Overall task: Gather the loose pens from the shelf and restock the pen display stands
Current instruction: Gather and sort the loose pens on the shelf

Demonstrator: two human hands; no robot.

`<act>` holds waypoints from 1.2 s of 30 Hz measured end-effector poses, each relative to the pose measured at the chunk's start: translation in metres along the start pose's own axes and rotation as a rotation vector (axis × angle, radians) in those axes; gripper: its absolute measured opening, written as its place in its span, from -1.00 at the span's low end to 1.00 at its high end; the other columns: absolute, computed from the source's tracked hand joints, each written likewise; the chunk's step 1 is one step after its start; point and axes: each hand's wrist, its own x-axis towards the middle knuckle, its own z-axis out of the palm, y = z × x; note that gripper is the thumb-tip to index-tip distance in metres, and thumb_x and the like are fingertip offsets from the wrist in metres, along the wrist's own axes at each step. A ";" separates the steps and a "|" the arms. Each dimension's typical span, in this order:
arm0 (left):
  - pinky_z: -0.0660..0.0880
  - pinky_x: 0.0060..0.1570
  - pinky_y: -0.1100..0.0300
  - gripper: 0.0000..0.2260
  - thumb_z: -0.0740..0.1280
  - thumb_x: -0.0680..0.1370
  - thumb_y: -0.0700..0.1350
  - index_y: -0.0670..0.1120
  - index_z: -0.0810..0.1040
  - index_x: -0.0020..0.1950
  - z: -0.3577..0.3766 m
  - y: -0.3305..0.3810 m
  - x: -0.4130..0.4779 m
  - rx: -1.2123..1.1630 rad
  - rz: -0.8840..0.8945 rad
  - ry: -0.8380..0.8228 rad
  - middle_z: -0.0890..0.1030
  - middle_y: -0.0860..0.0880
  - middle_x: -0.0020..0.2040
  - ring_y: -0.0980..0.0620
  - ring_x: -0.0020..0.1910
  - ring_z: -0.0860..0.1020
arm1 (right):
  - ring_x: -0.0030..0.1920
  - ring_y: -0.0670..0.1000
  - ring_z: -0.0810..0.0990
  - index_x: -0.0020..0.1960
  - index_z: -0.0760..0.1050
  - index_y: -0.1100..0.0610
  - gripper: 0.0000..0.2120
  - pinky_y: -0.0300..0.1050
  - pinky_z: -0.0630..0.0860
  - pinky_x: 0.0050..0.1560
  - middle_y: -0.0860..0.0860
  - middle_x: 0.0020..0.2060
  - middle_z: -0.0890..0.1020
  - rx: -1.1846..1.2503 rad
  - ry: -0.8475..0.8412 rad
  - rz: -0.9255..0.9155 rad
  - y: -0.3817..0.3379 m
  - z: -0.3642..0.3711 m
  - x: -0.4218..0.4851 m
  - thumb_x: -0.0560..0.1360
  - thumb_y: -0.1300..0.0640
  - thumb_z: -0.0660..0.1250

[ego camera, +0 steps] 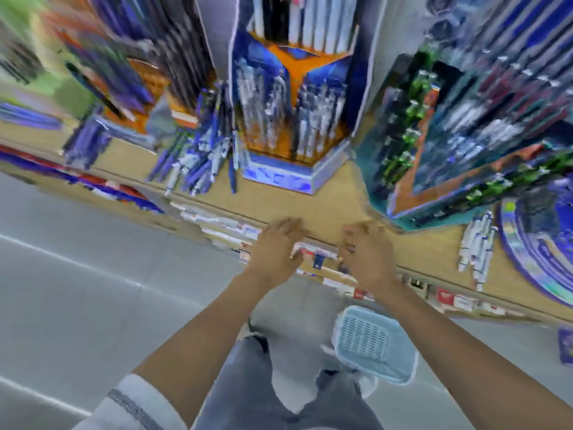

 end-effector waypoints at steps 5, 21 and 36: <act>0.49 -0.09 0.09 -0.79 0.23 0.45 -0.12 -0.03 0.63 -0.02 -0.061 -0.060 -0.012 -0.291 -0.096 0.268 0.61 -0.02 -0.11 -0.08 -0.07 0.56 | -0.05 0.12 0.61 0.14 0.59 0.16 -0.77 -0.03 0.53 0.09 0.09 0.02 0.61 0.425 0.008 0.016 -0.083 0.006 0.032 0.49 0.29 0.35; 0.28 0.33 0.00 -0.60 0.30 0.55 -0.08 -0.13 0.43 0.37 -0.149 -0.218 -0.004 -0.117 -0.598 0.248 0.47 -0.18 0.34 -0.20 0.34 0.35 | -0.10 -0.17 0.58 0.18 0.55 0.10 -0.80 -0.31 0.48 -0.07 -0.09 -0.05 0.62 0.655 -0.250 -0.283 -0.273 0.015 0.118 0.58 0.14 0.29; 0.49 -0.05 -0.01 -0.84 0.34 0.53 -0.06 -0.04 0.54 0.09 -0.247 -0.377 -0.029 -0.207 -0.746 0.399 0.52 -0.10 0.06 -0.15 0.03 0.52 | -0.16 -0.05 0.55 0.12 0.55 0.19 -0.82 -0.06 0.52 0.02 -0.11 -0.21 0.54 0.551 -0.303 -0.210 -0.446 0.091 0.183 0.53 0.22 0.30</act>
